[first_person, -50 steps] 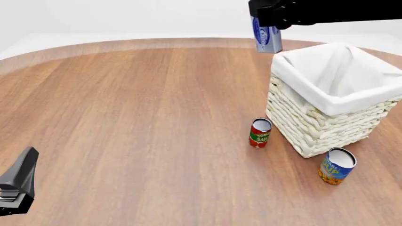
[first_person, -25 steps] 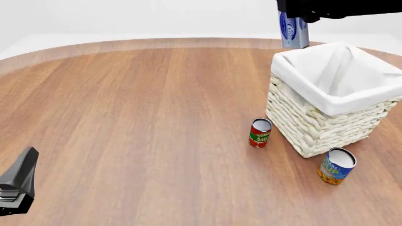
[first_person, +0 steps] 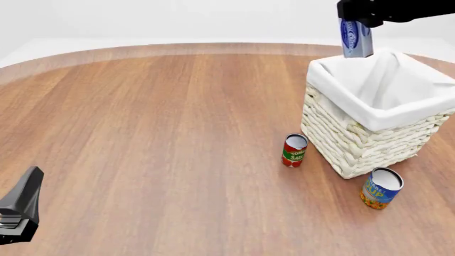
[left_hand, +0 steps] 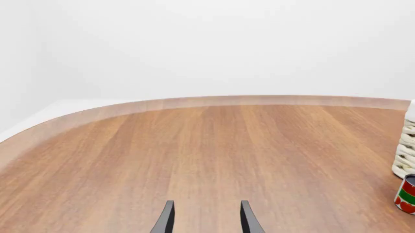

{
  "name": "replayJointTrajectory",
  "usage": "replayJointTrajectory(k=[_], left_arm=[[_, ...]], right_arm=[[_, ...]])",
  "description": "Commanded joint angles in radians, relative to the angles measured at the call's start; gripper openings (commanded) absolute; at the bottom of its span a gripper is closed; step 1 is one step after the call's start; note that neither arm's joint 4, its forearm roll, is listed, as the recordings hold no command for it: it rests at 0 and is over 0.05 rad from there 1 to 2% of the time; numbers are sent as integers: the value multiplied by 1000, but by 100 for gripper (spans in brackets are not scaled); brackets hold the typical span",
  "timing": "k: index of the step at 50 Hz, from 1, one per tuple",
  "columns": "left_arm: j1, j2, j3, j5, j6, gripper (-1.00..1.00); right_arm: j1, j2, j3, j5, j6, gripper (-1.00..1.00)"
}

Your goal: Pick up the alphabet soup and the cream cheese box, and put them in the basket.

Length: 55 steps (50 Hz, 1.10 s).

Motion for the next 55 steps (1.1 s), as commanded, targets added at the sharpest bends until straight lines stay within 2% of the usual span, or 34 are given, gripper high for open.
replayJointTrajectory(k=[1, 19, 28, 39, 40, 42, 55], left_arm=[[0, 0, 0, 0, 0, 100], [0, 0, 0, 0, 0, 100], [0, 0, 0, 0, 0, 100], [0, 0, 0, 0, 0, 100], [0, 0, 0, 0, 0, 100], [0, 0, 0, 0, 0, 100], [0, 0, 0, 0, 0, 100]], right_arm=[[-69, 28, 3, 14, 8, -100], [-159, 4, 69, -31, 49, -100], [-189, -21, 144, -64, 74, -100], [-231, -1, 187, -95, 76, -100], [-236, 7, 155, -70, 75, -100], [-244, 13, 187, -103, 73, -100], [-305, 79, 187, -148, 65, -100]])
